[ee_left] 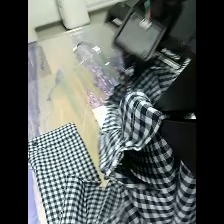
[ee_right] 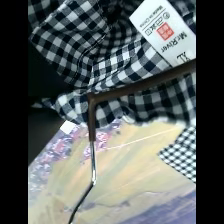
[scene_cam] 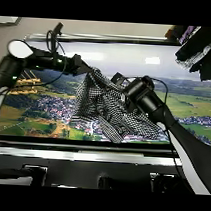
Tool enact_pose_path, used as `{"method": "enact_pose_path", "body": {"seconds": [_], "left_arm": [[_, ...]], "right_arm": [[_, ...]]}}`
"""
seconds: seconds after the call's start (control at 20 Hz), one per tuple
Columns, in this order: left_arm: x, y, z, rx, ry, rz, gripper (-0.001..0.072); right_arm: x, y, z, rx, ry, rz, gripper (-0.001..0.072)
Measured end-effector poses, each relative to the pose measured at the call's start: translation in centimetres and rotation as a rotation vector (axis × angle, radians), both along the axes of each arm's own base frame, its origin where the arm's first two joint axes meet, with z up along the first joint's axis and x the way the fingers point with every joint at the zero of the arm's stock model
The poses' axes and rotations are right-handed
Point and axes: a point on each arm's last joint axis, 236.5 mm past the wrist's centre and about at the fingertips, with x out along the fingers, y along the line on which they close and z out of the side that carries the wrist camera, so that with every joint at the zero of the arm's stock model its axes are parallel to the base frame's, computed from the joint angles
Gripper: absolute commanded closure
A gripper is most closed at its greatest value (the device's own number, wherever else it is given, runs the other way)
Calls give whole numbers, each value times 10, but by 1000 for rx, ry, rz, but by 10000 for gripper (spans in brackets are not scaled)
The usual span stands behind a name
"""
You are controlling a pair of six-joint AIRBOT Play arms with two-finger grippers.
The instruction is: Fold the clothes and pants, and hang the long-sleeved shirts on hangers.
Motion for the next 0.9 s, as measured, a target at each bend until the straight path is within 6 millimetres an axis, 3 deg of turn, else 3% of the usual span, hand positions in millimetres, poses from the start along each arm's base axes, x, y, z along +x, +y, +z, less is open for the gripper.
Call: {"method": "enact_pose_path", "body": {"seconds": [0.15, 0.35, 0.45, 0.5, 0.55, 0.6, 0.75, 0.9], "left_arm": [[-46, 11, -12, 144, 19, -31, 689], [-111, 2, -63, 218, 108, -40, 682], [-133, -10, -89, 229, 127, -50, 494], [-146, -16, -100, 241, 141, -71, 261], [-145, -24, -102, 223, 123, -59, 43], [-145, -25, -103, 219, 113, -46, 0], [-127, -14, -84, 190, 68, 8, 0], [-92, 32, -48, 192, -26, 85, 2]], "right_arm": [[20, 7, 17, 26, -87, 4, 687], [35, 16, 52, 80, -181, 7, 687], [36, 19, 65, 108, -206, 14, 687], [36, 21, 71, 127, -220, 21, 687], [33, 24, 75, 141, -215, 31, 687], [30, 29, 75, 162, -202, 49, 687], [24, 36, 83, 167, -191, 131, 686], [21, 41, 93, 154, -194, 232, 686]]}}
